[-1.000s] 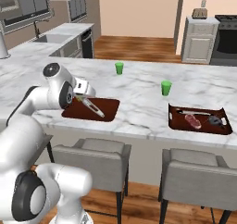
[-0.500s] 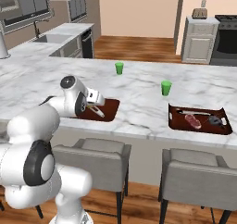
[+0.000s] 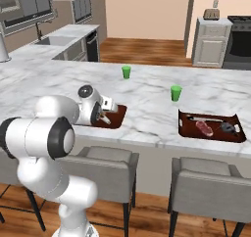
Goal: Gather the lemon wedge and carrot from the fridge and place them on a tray on the dining counter. Then gather the steak and fish from the fridge and place them on the other tray.
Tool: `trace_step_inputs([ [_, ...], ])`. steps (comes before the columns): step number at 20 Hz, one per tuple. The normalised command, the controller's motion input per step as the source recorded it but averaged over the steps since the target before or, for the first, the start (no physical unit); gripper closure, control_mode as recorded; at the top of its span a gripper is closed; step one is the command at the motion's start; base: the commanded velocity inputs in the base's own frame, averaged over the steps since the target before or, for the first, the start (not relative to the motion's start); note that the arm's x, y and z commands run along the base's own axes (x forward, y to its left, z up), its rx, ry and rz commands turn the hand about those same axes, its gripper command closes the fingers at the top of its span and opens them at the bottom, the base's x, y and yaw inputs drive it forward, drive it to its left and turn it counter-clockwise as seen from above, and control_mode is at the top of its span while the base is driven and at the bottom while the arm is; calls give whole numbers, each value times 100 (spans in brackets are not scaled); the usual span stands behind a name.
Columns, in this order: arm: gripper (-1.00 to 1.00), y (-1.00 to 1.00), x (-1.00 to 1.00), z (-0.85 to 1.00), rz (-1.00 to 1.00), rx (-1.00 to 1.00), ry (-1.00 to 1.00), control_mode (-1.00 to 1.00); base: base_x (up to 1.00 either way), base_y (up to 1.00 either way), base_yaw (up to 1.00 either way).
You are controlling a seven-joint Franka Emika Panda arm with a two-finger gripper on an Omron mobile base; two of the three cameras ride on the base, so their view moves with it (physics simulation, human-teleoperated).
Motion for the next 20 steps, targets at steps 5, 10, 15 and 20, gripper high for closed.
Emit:
trace_step_inputs([
  [5,100,-5,42,-33,0,0,0,-100,0,0,0],
  [10,-100,-2,49,-26,0,0,0,-100,0,0,0],
  [15,-100,-7,36,-16,0,0,0,-100,0,0,0],
  [20,-100,0,2,28,0,0,0,-100,0,0,0],
])
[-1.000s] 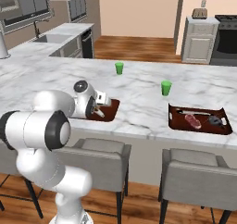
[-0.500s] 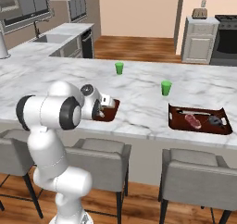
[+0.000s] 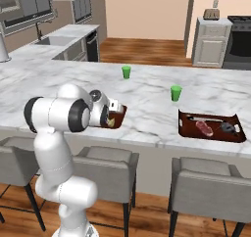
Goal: Gather the lemon wedge and carrot from the fridge and place them on a tray on the dining counter. Then gather the steak and fish from the fridge and place them on the other tray.
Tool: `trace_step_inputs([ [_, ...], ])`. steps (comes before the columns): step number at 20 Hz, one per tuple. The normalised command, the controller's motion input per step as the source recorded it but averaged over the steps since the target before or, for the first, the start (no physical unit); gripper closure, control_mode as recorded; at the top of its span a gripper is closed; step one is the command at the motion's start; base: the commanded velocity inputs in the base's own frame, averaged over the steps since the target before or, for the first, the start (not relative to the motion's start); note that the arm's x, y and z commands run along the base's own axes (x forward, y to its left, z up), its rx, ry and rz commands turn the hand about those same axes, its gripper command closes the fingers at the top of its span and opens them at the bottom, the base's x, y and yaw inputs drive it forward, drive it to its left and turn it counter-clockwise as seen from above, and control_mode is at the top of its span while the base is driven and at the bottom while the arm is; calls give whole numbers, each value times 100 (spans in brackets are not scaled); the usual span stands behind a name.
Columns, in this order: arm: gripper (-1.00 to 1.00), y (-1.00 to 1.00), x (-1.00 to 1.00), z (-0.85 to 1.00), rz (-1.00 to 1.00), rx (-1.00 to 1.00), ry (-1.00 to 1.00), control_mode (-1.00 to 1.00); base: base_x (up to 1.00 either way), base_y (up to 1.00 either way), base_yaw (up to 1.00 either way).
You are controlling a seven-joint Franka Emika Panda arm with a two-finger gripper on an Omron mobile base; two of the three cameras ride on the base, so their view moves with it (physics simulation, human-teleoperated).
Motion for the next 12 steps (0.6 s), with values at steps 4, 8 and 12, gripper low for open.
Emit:
trace_step_inputs([
  [4,-100,0,-44,100,0,0,0,-100,0,0,0],
  [8,-100,0,-79,100,0,0,0,-100,0,0,0],
  [12,-100,0,-91,100,0,0,0,-100,0,0,0],
])
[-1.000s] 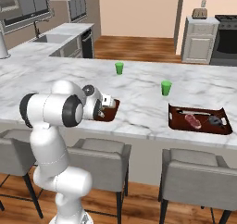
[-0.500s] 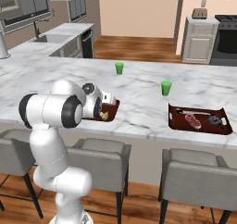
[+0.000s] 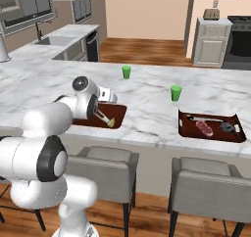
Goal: Gather the lemon wedge and carrot from the fridge and place them on a tray on the dining counter. Then gather the steak and fish from the fridge and place them on the other tray.
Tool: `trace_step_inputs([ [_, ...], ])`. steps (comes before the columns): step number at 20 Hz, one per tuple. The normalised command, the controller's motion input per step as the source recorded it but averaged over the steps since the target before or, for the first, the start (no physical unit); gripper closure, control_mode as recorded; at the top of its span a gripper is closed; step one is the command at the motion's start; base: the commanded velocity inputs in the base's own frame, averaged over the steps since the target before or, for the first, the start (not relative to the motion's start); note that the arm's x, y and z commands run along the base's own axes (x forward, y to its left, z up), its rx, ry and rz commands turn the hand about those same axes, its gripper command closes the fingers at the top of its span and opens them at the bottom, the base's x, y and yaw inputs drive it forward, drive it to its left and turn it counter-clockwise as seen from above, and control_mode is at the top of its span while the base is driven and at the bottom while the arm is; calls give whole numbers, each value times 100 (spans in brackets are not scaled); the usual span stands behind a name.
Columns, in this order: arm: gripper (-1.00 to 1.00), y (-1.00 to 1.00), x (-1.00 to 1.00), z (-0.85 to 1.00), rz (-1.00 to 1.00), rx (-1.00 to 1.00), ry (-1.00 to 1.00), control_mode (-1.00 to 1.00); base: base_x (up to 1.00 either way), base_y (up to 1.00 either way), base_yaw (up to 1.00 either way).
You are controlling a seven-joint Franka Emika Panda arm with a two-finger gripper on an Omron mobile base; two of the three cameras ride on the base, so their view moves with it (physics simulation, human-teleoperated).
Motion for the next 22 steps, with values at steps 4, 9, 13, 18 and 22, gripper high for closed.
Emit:
trace_step_inputs([
  [4,-100,0,-100,100,0,0,9,-100,0,0,0],
  [9,-100,-3,-100,100,0,0,8,-100,0,0,0],
  [13,-100,-1,-100,100,0,0,5,-100,0,0,0],
  [18,-100,0,-100,83,0,-2,2,-100,0,0,0],
  [22,-100,0,-100,31,0,-1,0,-100,0,0,0],
])
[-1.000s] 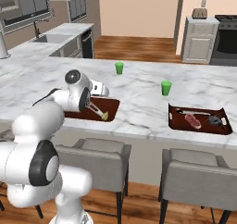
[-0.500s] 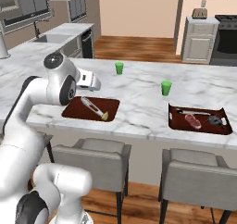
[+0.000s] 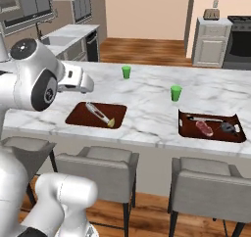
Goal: Gather the lemon wedge and carrot from the fridge and place them on a tray on the dining counter. Then gather the steak and fish from the fridge and place them on the other tray.
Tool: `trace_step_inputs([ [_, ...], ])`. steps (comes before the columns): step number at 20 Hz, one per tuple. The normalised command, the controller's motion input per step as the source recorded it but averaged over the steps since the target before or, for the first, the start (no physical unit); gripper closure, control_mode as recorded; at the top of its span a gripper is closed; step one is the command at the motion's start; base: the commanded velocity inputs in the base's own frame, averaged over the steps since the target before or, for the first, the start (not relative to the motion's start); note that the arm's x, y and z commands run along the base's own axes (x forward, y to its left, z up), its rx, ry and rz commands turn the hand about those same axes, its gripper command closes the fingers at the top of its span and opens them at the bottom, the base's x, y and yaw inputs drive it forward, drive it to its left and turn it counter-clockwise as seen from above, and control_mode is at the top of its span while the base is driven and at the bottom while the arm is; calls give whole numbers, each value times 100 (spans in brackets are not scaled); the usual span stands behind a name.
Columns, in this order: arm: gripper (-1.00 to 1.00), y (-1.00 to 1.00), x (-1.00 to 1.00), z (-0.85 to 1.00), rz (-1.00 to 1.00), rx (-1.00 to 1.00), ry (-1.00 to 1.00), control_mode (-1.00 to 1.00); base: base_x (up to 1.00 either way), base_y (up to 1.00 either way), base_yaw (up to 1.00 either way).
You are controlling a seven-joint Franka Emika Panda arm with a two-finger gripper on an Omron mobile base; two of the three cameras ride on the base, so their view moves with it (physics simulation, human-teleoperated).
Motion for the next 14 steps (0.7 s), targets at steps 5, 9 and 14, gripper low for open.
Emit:
trace_step_inputs([
  [5,-100,4,-95,15,-3,0,-3,-100,0,0,0],
  [9,-100,19,-15,0,1,-3,0,-100,0,0,0],
  [14,-100,0,-3,0,0,0,0,100,-39,-39,-1],
])
